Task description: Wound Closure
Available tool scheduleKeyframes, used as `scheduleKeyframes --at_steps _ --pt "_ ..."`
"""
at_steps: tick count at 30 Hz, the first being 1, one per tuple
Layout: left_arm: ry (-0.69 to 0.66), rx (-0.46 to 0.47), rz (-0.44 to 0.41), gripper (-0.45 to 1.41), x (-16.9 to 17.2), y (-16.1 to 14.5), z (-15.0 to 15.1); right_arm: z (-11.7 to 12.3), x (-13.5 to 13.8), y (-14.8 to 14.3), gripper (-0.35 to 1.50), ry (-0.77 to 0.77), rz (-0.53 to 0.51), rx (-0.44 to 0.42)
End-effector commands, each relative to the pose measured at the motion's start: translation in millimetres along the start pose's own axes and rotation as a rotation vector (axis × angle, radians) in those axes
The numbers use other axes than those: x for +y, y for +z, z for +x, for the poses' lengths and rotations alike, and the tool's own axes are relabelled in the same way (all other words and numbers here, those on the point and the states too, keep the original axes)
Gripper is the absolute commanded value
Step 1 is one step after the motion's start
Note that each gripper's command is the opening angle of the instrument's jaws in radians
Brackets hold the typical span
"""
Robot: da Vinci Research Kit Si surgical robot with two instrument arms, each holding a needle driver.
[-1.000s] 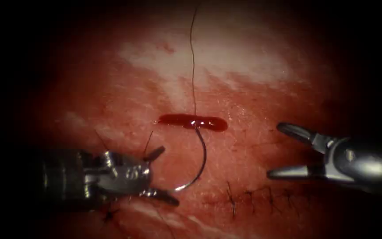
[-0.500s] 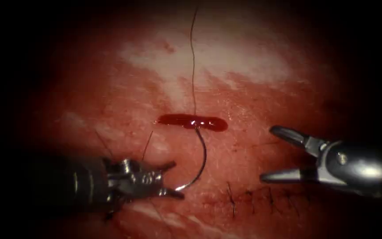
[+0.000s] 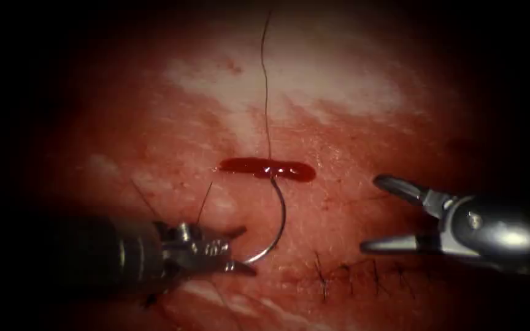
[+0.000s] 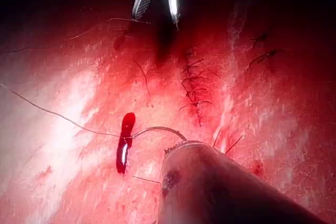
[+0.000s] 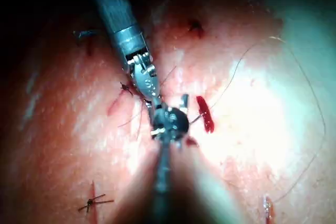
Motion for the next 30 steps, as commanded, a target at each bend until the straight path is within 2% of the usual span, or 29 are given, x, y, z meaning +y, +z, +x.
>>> scheduleKeyframes --at_steps 1,3,12,14,19,24,28,30 --pt "0.006 -0.004 -0.023 -0.45 0.5 1.0 -0.3 -0.2 -0.5 0.9 0.72 0.001 0.002 0.000" --pt "0.042 -0.007 -0.060 -0.45 0.6 1.0 -0.6 -0.1 -0.5 1.0 0.71 0.001 0.001 0.000" --pt "0.067 -0.003 -0.080 -0.45 0.4 -0.1 -0.6 0.1 -0.7 1.5 0.62 0.022 -0.015 -0.005" --pt "0.085 0.031 -0.036 -0.45 0.1 -1.6 0.2 0.0 -0.6 1.3 0.47 0.227 -0.001 0.035" --pt "0.174 0.134 0.079 -0.45 -0.2 -5.0 2.0 -1.4 0.1 1.2 0.54 0.468 0.013 0.100" --pt "0.318 0.183 0.154 -0.45 0.0 -5.9 2.4 -2.6 0.5 1.9 0.55 0.590 0.052 0.114" --pt "0.412 0.217 0.215 -0.45 0.1 -6.0 2.4 -3.5 1.0 2.6 0.57 0.656 0.096 0.179" --pt "0.438 0.226 0.234 -0.45 0.1 -6.0 2.4 -3.7 1.2 2.9 0.57 0.661 0.106 0.186"
